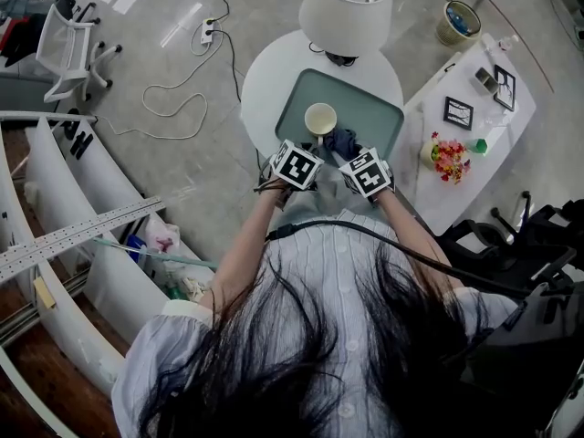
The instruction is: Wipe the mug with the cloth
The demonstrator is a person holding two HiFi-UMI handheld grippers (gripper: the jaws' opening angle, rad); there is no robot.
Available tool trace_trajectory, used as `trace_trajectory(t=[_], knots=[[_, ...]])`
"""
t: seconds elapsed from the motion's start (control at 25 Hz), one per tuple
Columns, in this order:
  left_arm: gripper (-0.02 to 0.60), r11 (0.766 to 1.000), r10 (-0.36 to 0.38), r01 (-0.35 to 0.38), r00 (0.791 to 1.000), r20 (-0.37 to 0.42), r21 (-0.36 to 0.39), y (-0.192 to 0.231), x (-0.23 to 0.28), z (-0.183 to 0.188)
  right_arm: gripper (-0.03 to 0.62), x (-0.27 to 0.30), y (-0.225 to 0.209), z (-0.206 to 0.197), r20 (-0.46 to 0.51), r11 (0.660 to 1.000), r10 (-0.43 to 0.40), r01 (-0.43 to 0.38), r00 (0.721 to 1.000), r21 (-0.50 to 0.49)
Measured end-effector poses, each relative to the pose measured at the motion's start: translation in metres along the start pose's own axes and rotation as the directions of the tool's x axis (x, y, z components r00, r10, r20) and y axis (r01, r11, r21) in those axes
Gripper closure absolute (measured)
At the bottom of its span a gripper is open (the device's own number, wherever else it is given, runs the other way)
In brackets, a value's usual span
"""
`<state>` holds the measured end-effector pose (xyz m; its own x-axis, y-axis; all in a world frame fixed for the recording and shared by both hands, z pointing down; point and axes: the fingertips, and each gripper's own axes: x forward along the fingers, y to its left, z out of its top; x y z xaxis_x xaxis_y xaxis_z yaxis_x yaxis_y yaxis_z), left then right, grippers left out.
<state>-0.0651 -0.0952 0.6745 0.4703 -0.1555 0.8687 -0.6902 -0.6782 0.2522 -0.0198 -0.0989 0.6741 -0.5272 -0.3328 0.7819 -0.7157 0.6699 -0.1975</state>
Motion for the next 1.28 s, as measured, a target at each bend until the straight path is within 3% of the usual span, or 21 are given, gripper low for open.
trace_trajectory(t=[0.16, 0.32, 0.52, 0.96, 1.28], knots=[[0.515, 0.995, 0.030, -0.023, 0.997, 0.068, -0.095, 0.015, -0.017, -0.006, 0.500, -0.003, 0.000, 0.001, 0.018, 0.999, -0.032, 0.032, 0.999, 0.029], [0.515, 0.984, 0.020, 0.007, 0.988, 0.152, -0.175, 0.018, -0.039, -0.004, 0.500, -0.012, 0.003, 0.004, 0.067, 0.994, -0.067, 0.060, 0.995, 0.096], [0.515, 0.983, 0.007, 0.034, 0.976, 0.218, -0.182, 0.021, -0.056, -0.006, 0.500, -0.026, 0.012, 0.005, 0.112, 0.982, -0.110, 0.090, 0.988, 0.167], [0.517, 0.976, -0.036, 0.102, 0.947, 0.320, -0.192, -0.003, -0.069, -0.005, 0.500, -0.056, 0.033, 0.003, 0.163, 0.975, -0.136, 0.103, 0.977, 0.196], [0.528, 0.966, 0.020, 0.081, 0.922, 0.386, -0.246, -0.018, -0.083, 0.004, 0.500, -0.069, 0.035, 0.001, 0.186, 0.985, -0.094, 0.065, 0.978, 0.160]])
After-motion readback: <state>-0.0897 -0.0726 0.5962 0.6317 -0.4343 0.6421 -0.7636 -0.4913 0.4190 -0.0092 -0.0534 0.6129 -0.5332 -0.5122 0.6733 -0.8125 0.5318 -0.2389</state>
